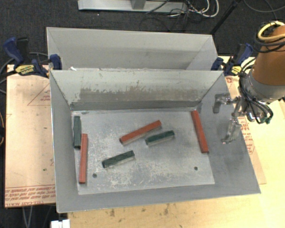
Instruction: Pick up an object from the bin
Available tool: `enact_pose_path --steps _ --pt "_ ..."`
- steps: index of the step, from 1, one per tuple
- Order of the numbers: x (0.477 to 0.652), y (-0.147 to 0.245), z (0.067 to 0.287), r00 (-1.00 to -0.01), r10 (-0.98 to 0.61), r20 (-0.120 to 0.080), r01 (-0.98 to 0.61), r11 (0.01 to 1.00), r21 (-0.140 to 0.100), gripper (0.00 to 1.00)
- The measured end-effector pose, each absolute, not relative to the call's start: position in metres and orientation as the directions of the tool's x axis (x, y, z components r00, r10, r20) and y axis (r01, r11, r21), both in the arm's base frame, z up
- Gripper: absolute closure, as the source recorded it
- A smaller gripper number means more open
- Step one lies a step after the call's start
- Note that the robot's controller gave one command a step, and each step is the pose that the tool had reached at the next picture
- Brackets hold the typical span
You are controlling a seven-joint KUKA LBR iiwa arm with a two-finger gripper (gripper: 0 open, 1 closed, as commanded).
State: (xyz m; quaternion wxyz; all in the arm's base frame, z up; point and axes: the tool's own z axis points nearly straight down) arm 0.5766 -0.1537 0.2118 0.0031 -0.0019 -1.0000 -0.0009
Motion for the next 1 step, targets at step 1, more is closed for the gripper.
enact_pose_path --steps 1 --pt "0.5939 -0.1043 0.1657 -0.990 0.140 0.002 0.140 0.990 0.003 0.00"
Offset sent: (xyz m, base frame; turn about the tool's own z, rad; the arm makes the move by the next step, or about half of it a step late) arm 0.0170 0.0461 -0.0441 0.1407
